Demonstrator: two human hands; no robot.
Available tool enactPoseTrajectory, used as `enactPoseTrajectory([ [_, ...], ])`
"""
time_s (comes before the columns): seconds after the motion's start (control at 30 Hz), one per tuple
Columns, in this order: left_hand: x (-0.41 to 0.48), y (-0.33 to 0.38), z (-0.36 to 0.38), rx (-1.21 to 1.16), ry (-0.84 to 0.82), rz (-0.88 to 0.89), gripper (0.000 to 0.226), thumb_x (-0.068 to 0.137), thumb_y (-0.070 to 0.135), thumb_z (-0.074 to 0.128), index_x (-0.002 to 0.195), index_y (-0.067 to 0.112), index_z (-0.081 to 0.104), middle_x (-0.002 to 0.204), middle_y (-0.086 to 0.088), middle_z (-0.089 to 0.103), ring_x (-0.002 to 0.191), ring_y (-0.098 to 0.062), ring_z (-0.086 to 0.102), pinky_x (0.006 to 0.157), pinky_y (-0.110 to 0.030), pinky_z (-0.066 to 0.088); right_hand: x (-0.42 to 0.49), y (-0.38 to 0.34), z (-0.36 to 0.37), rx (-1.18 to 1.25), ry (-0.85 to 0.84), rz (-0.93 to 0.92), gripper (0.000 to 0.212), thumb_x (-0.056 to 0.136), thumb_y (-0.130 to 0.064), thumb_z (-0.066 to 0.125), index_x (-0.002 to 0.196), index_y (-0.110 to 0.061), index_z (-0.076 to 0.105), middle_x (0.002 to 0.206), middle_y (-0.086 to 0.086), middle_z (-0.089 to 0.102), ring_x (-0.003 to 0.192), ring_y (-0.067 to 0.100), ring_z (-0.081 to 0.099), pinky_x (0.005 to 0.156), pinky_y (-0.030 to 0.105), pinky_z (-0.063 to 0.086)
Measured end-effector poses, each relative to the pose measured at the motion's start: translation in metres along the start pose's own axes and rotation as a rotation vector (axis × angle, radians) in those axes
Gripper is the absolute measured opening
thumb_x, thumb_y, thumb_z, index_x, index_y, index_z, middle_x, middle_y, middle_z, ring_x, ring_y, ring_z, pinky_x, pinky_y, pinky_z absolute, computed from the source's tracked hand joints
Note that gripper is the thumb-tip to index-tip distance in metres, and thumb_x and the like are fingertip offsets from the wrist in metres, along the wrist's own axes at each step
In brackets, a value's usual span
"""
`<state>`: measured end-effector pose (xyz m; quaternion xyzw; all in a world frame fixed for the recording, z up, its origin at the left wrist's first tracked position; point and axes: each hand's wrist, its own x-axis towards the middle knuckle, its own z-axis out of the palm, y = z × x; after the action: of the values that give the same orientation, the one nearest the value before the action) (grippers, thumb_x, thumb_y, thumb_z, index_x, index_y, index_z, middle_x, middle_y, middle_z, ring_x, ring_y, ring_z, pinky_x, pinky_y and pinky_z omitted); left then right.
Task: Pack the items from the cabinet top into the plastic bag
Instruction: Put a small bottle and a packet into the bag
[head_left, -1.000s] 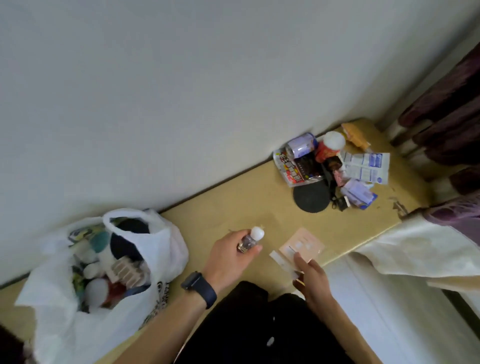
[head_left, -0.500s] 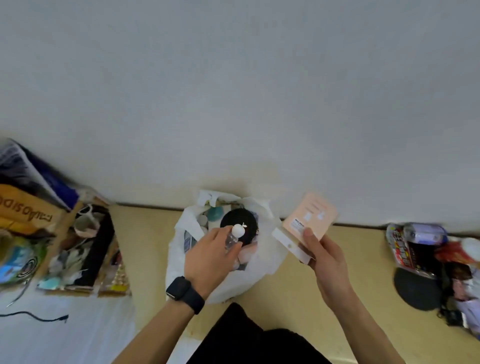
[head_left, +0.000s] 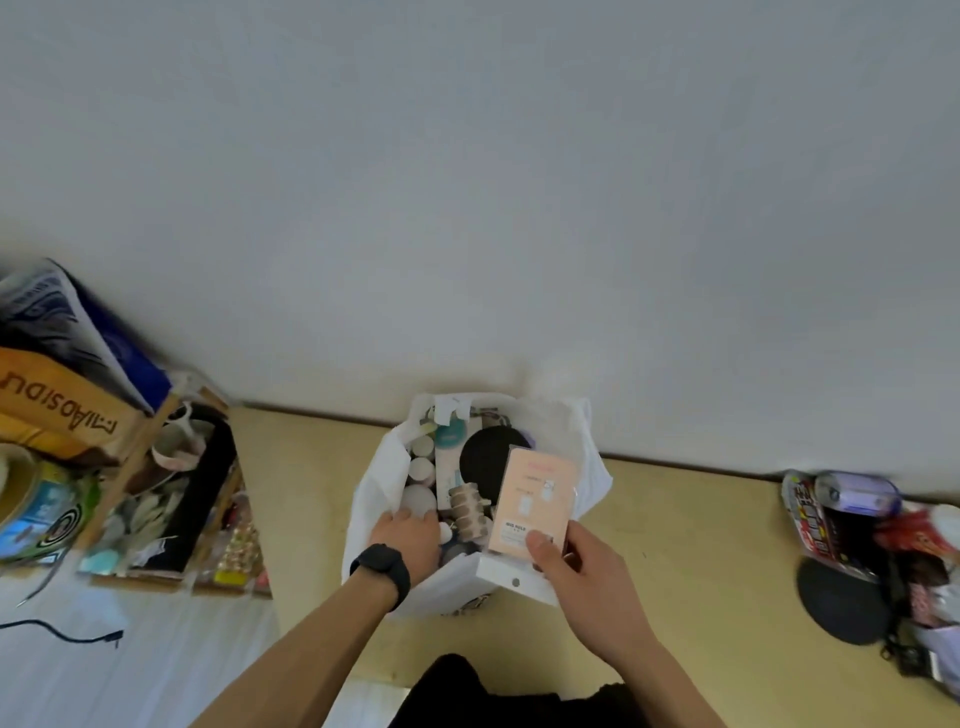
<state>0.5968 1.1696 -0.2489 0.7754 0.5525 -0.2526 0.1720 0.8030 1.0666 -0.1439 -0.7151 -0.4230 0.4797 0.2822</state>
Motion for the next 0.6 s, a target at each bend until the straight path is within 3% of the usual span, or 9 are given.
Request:
enactPoseTrajectory([
  [0.1,0.004,-0.011,0.013,-0.134,-0.034,-0.018,0.031,0.098,0.036,0.043,0.119,0.014,0.049,0.116,-0.011,0.064,0.103,-0.03,0.059,0.08,-0.037,0.044,-0.003,0.007,0.002,-0.011,0.01,0.034,0.014,0.096,-0.044,0.055,0.106,-0.039,0.064,0.092,-0.019,0.072,0.078,-0.001,0.063,0.065,0.013,0.049],
  [0.23,0.003,-0.013,0.023,-0.251,-0.037,-0.023,0.034,0.098,0.035,0.046,0.124,0.013,0.046,0.124,-0.011,0.056,0.107,-0.03,0.059,0.085,-0.04,0.051,-0.007,0.016,-0.002,-0.059,0.04,0.072,0.015,0.097,-0.045,0.054,0.104,-0.037,0.064,0.09,-0.014,0.072,0.077,0.004,0.064,0.061,0.013,0.047],
  [0.37,0.0,-0.011,0.028,-0.255,0.038,0.001,0.028,0.097,0.034,0.046,0.119,0.016,0.047,0.119,-0.007,0.059,0.101,-0.029,0.061,0.078,-0.038,0.051,-0.01,0.021,-0.003,-0.079,0.058,0.102,0.015,0.097,-0.044,0.054,0.1,-0.033,0.065,0.089,-0.009,0.071,0.076,0.007,0.063,0.059,0.015,0.046],
  [0.5,-0.005,-0.015,0.029,-0.232,0.117,0.006,0.024,0.097,0.034,0.043,0.114,0.017,0.047,0.112,-0.004,0.062,0.098,-0.026,0.062,0.066,-0.033,0.041,-0.009,0.022,0.001,-0.087,0.045,0.107,0.015,0.097,-0.044,0.054,0.099,-0.033,0.064,0.09,-0.008,0.071,0.08,0.01,0.064,0.06,0.015,0.046],
  [0.6,-0.01,-0.021,0.028,-0.155,0.091,-0.004,0.024,0.097,0.035,0.043,0.113,0.019,0.051,0.111,-0.002,0.064,0.097,-0.025,0.062,0.069,-0.034,0.047,-0.005,0.018,0.006,-0.119,0.021,0.092,0.015,0.097,-0.044,0.054,0.098,-0.034,0.064,0.089,-0.008,0.071,0.077,0.009,0.062,0.059,0.016,0.046],
])
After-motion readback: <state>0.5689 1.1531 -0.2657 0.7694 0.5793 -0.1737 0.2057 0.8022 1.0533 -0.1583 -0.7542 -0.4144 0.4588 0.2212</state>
